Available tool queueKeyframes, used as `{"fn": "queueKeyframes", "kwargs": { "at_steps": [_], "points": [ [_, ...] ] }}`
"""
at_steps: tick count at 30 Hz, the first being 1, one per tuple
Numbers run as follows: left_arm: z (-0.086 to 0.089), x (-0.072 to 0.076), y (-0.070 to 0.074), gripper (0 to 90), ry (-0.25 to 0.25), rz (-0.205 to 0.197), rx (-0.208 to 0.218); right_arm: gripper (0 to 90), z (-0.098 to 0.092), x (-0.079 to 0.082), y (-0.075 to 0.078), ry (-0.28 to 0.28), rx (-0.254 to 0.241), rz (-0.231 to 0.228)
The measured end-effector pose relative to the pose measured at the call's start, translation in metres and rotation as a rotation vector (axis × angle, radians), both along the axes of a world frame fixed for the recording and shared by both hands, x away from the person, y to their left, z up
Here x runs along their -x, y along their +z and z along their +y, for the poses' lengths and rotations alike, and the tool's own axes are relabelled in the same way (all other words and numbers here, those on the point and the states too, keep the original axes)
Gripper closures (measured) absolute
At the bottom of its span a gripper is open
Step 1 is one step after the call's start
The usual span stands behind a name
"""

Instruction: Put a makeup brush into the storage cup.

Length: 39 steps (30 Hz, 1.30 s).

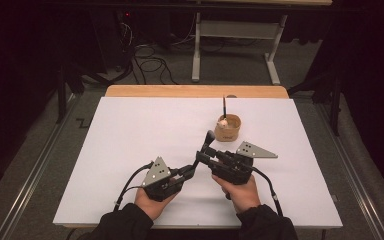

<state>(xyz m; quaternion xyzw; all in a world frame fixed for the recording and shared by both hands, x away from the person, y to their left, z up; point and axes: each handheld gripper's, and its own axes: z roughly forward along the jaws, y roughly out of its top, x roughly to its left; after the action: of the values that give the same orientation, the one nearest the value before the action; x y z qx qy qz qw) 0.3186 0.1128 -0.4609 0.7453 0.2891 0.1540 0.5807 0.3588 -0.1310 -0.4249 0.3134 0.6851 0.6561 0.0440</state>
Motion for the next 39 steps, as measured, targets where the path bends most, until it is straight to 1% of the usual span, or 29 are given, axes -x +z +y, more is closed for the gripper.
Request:
{"fn": "queueKeyframes", "kwargs": {
  "at_steps": [10,21,25,28,33,39],
  "points": [
    [-0.0003,0.0003,0.0,79.6,-0.003,-0.004,0.0,66.9,0.0002,-0.0011,-0.0013,0.006,-0.005,0.007],
    [-0.0004,0.0007,-0.0001,79.6,-0.005,-0.006,-0.001,70.7,-0.0002,-0.0018,-0.0018,0.007,-0.012,0.024],
    [-0.0006,0.0009,0.0,79.6,-0.006,-0.007,-0.002,74.3,-0.0005,-0.0017,-0.0019,0.002,-0.011,0.027],
    [-0.0006,0.001,0.0001,79.6,-0.006,-0.008,-0.002,76.3,-0.001,-0.002,-0.0021,-0.003,-0.014,0.03],
    [-0.0007,0.0012,0.0004,79.6,-0.007,-0.012,-0.001,78.1,-0.001,-0.0015,-0.0016,0.005,-0.029,0.035],
    [-0.0012,0.0012,0.0001,79.5,-0.008,-0.014,-0.004,79.1,-0.0002,-0.0008,-0.0011,0.012,-0.034,0.04]
  ]
}}
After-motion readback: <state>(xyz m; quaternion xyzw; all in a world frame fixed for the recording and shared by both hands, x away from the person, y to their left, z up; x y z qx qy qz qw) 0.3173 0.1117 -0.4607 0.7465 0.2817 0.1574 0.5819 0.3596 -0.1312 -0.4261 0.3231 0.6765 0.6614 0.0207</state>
